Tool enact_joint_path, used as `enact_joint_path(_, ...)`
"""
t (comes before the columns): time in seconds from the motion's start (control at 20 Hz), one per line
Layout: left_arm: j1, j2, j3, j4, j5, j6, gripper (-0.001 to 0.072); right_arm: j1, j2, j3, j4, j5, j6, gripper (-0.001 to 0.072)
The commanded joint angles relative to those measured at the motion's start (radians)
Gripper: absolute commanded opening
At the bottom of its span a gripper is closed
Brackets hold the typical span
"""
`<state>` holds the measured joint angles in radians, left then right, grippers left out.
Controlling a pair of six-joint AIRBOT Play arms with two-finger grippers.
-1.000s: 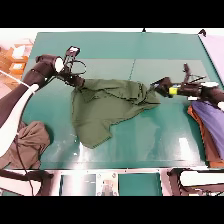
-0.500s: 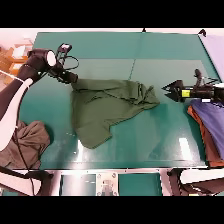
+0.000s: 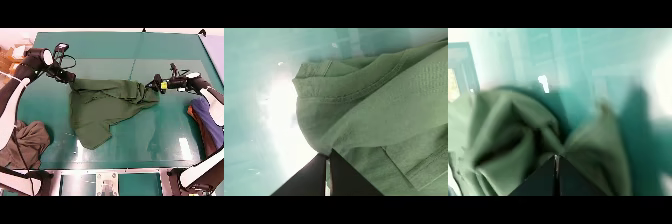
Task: Fold the shirts.
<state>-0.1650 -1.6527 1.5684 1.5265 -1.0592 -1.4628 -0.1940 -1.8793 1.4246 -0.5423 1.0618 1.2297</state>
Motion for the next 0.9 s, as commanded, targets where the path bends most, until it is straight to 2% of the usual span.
enact_joint_path(0.0, 0.001, 0.0, 0.012, 0.04, -0.011, 0.005, 0.0025, -0.005, -0.023, 0.095, -0.006, 0.018, 0.027, 0.0015)
enact_joint_path(0.25, 0.005, 0.072, 0.243, 0.299, -0.123, -0.033, 0.0025, -0.174, 0.217, 0.123, -0.127, 0.093, 0.058, 0.0014)
enact_joint_path(0.4, 0.053, 0.132, 0.393, 0.268, -0.16, -0.056, 0.0025, -0.279, 0.38, 0.122, -0.318, 0.19, 0.185, 0.0015)
enact_joint_path(0.55, 0.101, 0.151, 0.431, 0.17, -0.203, -0.046, 0.0025, -0.315, 0.463, 0.105, -0.463, 0.363, 0.238, 0.0015)
enact_joint_path(0.65, 0.102, 0.151, 0.431, 0.112, -0.216, -0.032, 0.0025, -0.307, 0.517, 0.05, -0.457, 0.441, 0.241, 0.0015)
enact_joint_path(0.85, 0.098, 0.152, 0.431, 0.059, -0.198, -0.02, 0.0025, -0.267, 0.619, -0.106, -0.455, 0.458, 0.256, 0.0015)
